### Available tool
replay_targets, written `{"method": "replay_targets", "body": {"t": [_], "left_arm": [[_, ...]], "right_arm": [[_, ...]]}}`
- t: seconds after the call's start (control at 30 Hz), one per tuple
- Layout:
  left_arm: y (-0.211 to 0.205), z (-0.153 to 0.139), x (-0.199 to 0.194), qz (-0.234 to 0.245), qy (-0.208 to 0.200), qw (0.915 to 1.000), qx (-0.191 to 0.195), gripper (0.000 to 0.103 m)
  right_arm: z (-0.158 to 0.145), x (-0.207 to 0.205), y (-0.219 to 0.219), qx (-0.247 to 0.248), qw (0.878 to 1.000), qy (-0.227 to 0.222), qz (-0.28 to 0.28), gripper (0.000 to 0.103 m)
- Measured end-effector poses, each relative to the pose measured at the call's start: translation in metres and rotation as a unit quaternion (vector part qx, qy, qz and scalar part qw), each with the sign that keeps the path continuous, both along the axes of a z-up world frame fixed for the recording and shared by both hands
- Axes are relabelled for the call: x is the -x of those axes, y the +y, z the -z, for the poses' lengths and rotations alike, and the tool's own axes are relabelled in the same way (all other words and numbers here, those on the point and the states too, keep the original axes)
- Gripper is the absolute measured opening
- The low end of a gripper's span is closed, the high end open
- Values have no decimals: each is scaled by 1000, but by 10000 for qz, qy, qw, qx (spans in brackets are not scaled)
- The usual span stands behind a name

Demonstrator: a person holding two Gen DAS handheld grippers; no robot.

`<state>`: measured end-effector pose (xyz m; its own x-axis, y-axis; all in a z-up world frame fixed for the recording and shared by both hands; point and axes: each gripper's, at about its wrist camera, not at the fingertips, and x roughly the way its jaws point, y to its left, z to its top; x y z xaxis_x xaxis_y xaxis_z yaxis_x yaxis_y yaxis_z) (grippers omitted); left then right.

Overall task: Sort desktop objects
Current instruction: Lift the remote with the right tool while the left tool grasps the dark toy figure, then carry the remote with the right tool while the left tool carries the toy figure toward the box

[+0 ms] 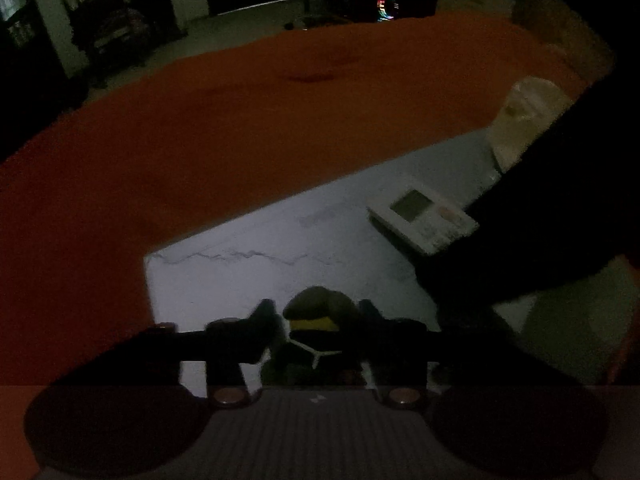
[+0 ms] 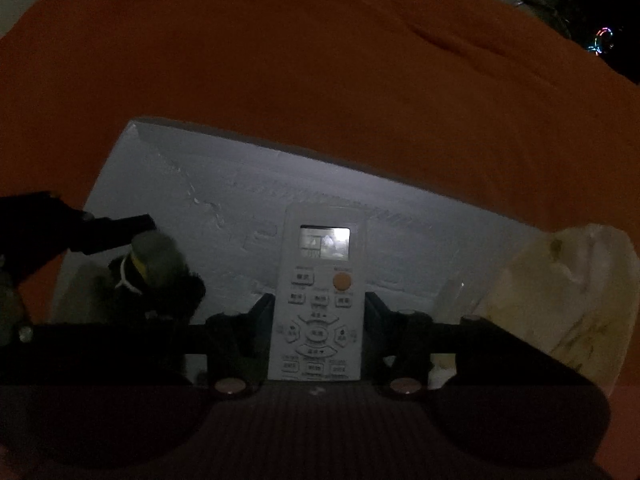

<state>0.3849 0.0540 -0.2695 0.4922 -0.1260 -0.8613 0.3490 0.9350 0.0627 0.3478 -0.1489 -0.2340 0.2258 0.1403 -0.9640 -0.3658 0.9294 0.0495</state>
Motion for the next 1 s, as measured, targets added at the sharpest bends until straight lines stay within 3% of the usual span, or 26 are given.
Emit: {"method": "replay_targets", "body": {"t": [0.47,1.0], "left_arm": [[3,-13,17,-219,38,9997,65,34],[4,-51,35,-421,-5,9989,210,33]], "right_arm": [[0,5,5,-318,9989,67,341,49],[-28,27,11,-553,9974,-202,419,43]]}}
